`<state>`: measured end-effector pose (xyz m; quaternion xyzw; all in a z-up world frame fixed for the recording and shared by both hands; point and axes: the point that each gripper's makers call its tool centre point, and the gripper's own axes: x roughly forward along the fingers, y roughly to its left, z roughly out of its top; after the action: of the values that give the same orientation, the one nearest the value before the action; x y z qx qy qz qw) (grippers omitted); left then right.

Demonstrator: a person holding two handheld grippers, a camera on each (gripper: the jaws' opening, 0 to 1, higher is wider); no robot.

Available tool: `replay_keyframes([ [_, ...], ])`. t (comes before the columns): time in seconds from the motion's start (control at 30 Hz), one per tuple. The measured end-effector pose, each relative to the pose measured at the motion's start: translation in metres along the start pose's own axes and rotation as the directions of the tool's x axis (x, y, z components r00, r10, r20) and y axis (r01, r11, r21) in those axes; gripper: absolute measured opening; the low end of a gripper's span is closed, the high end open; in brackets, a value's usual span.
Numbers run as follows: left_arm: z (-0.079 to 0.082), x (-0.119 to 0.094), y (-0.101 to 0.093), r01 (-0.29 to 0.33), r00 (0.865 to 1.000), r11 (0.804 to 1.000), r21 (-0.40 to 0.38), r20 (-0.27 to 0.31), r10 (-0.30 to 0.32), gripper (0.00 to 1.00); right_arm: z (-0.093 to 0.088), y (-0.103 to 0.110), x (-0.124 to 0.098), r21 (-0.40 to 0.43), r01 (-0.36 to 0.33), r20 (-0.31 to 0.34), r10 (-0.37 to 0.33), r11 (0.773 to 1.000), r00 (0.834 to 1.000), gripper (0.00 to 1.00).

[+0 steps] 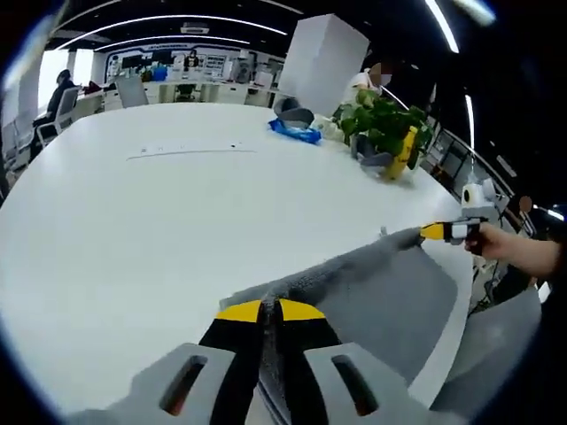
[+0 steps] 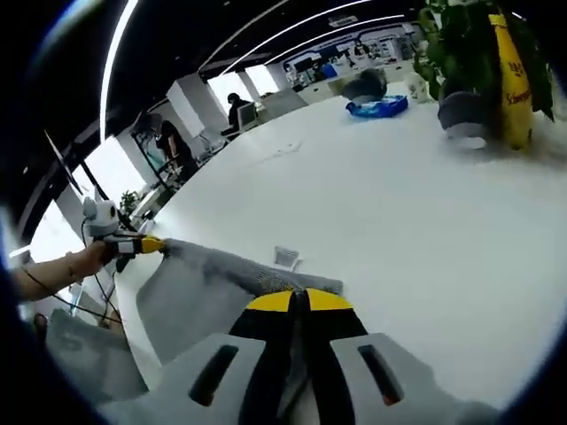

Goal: Fold the towel on the table until its edges align and the towel forms a compact rectangular stack.

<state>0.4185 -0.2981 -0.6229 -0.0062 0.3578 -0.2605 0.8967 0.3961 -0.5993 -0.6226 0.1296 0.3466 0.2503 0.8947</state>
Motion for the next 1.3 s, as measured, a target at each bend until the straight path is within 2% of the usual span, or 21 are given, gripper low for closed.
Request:
replay_keyframes([
  [0.07, -0.001, 0.002, 0.002, -0.024, 1.0, 0.999, 0.024, 0.001, 0.024, 0.21, 0.0, 0.002, 0.001, -0.033, -0.003, -0.001, 0.003, 0.999, 1.0, 0.03],
  [0.1, -0.001, 0.003, 0.002, -0.032, 0.999, 0.999, 0.037, 0.002, 0.032, 0.22, 0.0, 0.002, 0.002, -0.055, 0.005, -0.009, -0.006, 0.998, 1.0, 0.05],
  [0.2, -0.002, 0.001, -0.001, -0.033, 0.999, 0.998, 0.048, 0.003, 0.033, 0.22, -0.002, 0.002, 0.003, -0.117, 0.014, -0.025, -0.017, 0.993, 1.0, 0.1],
  [0.4, 0.003, -0.007, -0.015, -0.03, 0.999, 0.998, 0.063, 0.044, 0.028, 0.23, -0.001, 0.005, -0.001, -0.178, 0.014, -0.025, -0.018, 0.984, 1.0, 0.12],
  [0.6, 0.017, -0.017, -0.046, 0.024, 0.991, 1.0, 0.017, 0.13, -0.026, 0.24, 0.003, 0.003, -0.007, -0.256, 0.032, -0.018, -0.038, 0.966, 0.999, 0.15],
  [0.7, 0.018, -0.016, -0.065, 0.057, 0.988, 0.998, 0.031, 0.141, -0.061, 0.24, 0.009, 0.002, -0.011, -0.317, 0.051, 0.006, -0.052, 0.947, 0.999, 0.12],
  [0.8, 0.011, -0.011, -0.091, 0.099, 0.987, 0.992, 0.081, 0.115, -0.108, 0.23, 0.014, 0.004, -0.014, -0.359, 0.06, 0.019, -0.057, 0.931, 0.998, 0.06],
  [0.9, 0.007, -0.008, -0.116, 0.146, 0.982, 0.985, 0.092, 0.104, -0.155, 0.22, 0.017, 0.007, -0.014, -0.4, 0.065, 0.03, -0.058, 0.914, 0.998, 0.0],
  [1.03, -0.006, -0.002, -0.147, 0.202, 0.976, 0.971, 0.125, 0.061, -0.211, 0.2, 0.018, 0.014, -0.011, -0.428, 0.054, 0.024, -0.048, 0.902, 0.999, 0.0],
  [1.13, -0.017, 0.0, -0.17, 0.265, 0.962, 0.949, 0.171, 0.021, -0.272, 0.18, 0.015, 0.02, -0.008, -0.462, 0.03, 0.005, -0.031, 0.886, 1.0, 0.0],
  [1.3, -0.029, 0.007, -0.191, 0.3, 0.953, 0.934, 0.192, -0.019, -0.302, 0.15, 0.007, 0.038, 0.0, -0.522, -0.045, -0.048, 0.024, 0.852, 0.999, 0.0],
])
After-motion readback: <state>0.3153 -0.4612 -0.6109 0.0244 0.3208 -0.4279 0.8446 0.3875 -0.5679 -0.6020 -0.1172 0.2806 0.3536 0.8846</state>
